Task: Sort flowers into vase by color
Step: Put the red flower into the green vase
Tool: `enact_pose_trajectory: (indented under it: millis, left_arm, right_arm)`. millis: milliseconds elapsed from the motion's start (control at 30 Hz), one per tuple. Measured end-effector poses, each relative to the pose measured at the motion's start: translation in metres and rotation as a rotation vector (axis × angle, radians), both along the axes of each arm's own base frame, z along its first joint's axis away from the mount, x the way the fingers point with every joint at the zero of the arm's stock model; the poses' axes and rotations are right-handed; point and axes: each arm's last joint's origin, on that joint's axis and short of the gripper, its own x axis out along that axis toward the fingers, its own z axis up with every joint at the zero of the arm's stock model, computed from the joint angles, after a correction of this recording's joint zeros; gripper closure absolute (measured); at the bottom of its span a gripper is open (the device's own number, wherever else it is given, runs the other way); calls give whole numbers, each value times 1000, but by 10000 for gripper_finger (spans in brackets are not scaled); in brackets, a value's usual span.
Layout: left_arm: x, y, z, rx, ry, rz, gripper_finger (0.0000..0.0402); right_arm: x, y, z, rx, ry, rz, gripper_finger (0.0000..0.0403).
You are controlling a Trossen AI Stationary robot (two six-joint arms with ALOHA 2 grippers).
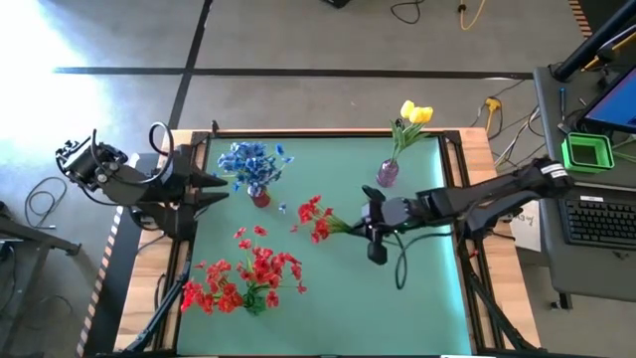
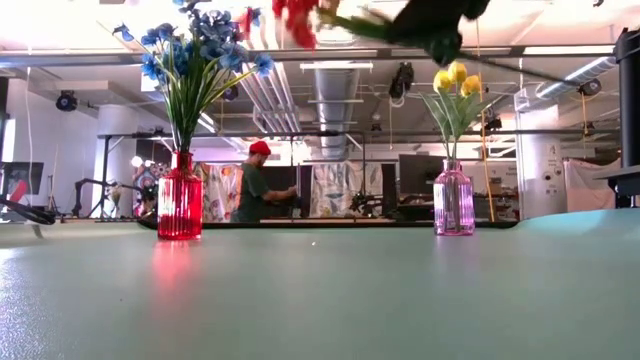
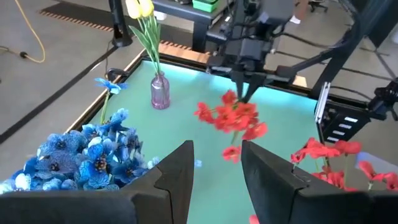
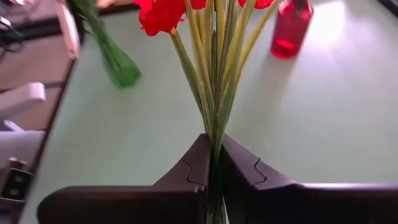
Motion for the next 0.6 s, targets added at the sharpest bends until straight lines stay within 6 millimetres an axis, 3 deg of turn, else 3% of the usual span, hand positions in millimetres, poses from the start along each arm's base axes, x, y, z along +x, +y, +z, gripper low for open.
enact_pose_trajectory:
  millis: [267,600]
  left_arm:
    - [0,-4,-5,2,46,-13,279]
    - [-5,-5,-8,-14,73,-13,279]
  right_arm:
    - [-7,31,24,-17,-213,86,385]
    - [-9,76,58,-120,-648,227,385]
